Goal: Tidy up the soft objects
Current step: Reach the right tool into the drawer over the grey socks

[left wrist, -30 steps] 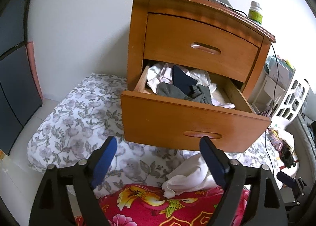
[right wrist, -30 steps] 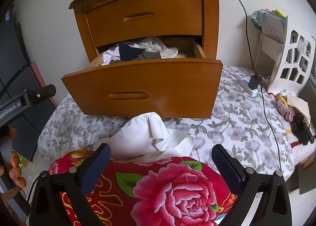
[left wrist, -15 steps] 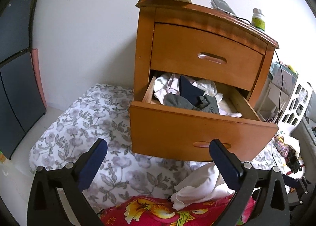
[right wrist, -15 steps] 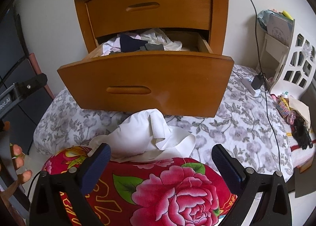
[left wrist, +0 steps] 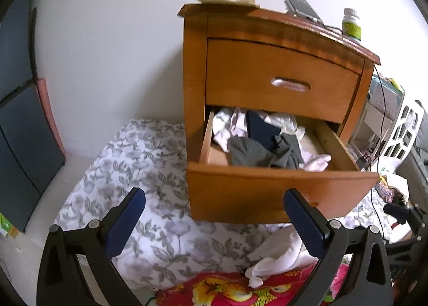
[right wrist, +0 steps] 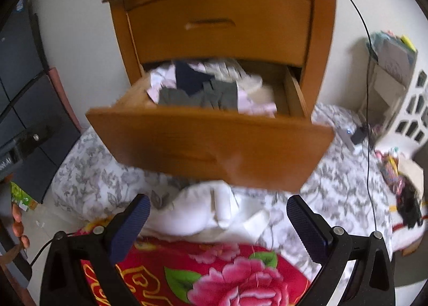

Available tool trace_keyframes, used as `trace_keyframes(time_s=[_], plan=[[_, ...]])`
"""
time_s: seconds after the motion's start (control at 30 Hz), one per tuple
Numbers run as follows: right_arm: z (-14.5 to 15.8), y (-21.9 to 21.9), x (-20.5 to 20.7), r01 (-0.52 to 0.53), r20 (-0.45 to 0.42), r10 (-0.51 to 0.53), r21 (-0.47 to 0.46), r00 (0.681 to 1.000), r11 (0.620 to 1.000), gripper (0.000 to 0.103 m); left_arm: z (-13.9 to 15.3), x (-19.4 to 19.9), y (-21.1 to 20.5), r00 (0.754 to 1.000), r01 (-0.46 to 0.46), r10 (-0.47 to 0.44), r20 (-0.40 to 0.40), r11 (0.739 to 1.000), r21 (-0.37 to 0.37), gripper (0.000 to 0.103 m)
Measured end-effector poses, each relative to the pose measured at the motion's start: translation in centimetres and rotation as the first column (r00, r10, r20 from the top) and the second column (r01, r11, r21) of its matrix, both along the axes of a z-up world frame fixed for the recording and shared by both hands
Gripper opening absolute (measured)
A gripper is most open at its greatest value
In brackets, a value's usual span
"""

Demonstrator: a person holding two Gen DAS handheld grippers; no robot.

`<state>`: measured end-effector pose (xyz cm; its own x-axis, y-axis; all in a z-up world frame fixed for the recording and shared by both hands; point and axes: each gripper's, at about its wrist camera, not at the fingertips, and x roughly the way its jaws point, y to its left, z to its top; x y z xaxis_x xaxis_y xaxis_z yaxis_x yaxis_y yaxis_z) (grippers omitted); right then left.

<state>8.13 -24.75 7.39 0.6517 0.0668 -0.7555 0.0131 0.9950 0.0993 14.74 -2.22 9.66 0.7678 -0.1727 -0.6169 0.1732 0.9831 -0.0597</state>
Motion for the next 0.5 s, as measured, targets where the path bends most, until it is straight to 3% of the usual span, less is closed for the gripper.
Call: trace_keyframes(time_s=[0.27, 0.37, 0.5], plan=[[6.1, 0.1, 4.2, -0.039, 0.084, 0.042, -0.037, 0.996, 0.999, 0.103, 2.8, 3.3, 0.2, 1.0, 0.01, -0.012, -0.022, 0.998, -0.065, 0.103], [7.6, 0.2, 6.0, -0.055, 0.095, 0.058, -0.039, 0.994, 0.998, 0.103, 2.8, 4.4, 0.6, 1.0, 0.004, -0.007, -0.022, 0.994, -0.112, 0.103], [8.9, 0.2, 8.4, -0.072, 0.079, 0.073, -0.016, 0.994, 0.997, 0.103, 1.8, 5.3, 0.8, 0.999, -0.03, 0.027, -0.023, 0.992, -0.119, 0.103]])
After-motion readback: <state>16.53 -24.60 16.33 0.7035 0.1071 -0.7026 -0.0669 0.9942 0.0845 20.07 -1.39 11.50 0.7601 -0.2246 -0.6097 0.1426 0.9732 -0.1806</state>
